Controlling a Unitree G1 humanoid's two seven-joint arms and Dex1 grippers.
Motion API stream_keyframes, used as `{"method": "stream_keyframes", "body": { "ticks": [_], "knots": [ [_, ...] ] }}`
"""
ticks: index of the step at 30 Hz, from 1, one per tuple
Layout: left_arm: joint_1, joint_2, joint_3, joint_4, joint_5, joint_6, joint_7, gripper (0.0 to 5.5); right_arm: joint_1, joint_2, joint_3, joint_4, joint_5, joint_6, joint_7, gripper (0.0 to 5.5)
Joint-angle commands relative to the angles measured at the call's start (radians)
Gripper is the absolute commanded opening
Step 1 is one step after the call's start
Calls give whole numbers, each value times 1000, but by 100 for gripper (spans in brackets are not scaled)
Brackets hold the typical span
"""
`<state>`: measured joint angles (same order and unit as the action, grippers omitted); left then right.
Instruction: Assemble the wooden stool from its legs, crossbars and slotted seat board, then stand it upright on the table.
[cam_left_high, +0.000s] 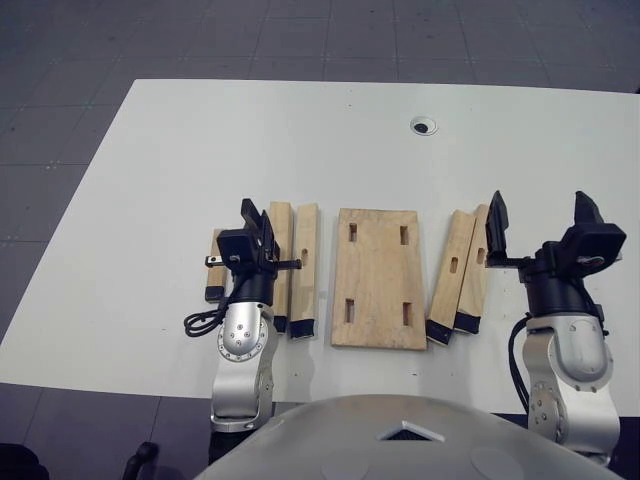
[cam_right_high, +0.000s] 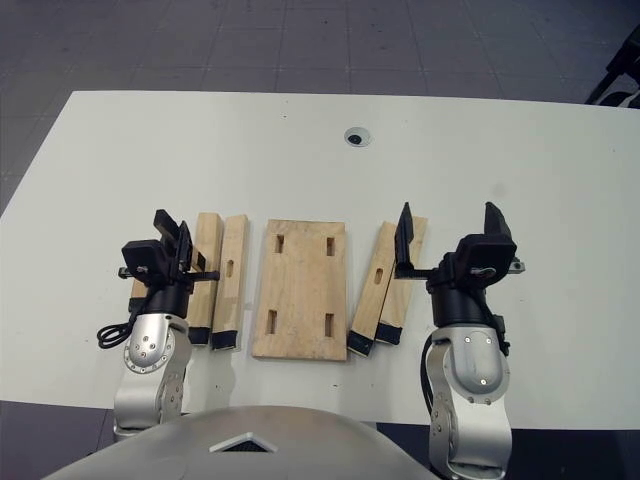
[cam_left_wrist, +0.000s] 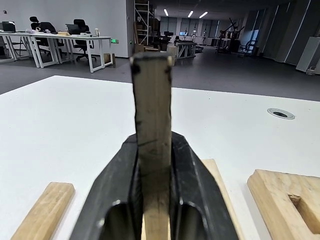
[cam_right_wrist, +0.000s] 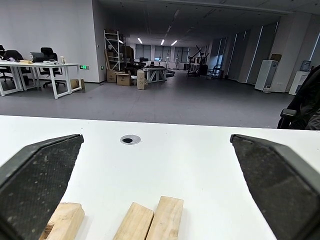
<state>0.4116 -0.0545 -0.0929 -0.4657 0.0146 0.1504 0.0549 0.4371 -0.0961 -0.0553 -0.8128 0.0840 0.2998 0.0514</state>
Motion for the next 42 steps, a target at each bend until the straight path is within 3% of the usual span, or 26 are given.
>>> {"method": "stream_keyframes", "body": {
  "ticks": [1, 4, 5, 19, 24, 30, 39, 42],
  "knots": [
    [31, -3, 7, 34, 5, 43, 14, 42, -10, 0, 1, 12, 5, 6, 5, 550],
    [34, 4, -2, 30, -1, 31, -4, 42, -11, 0, 3, 14, 4, 3, 5, 550],
    [36, 10, -7, 26, -5, 23, -16, 79, -11, 0, 5, 15, 2, 3, 5, 550],
    [34, 29, -7, -22, -4, 21, -35, 292, -5, 7, 16, 19, -3, -4, -4, 550],
    [9, 27, -13, -104, -19, 69, -44, 297, -4, 13, 25, 23, -8, -8, -9, 550],
    [-64, 21, -4, -297, -89, 258, -44, 297, -10, 16, 31, 45, -11, -23, -10, 550],
    [-289, 37, 88, -413, -130, 478, -15, 297, -5, 19, 39, 74, -10, -54, -8, 550],
    [-449, 43, 134, -418, -138, 570, 7, 345, -4, 18, 36, 79, -7, -61, -6, 550]
  ]
}}
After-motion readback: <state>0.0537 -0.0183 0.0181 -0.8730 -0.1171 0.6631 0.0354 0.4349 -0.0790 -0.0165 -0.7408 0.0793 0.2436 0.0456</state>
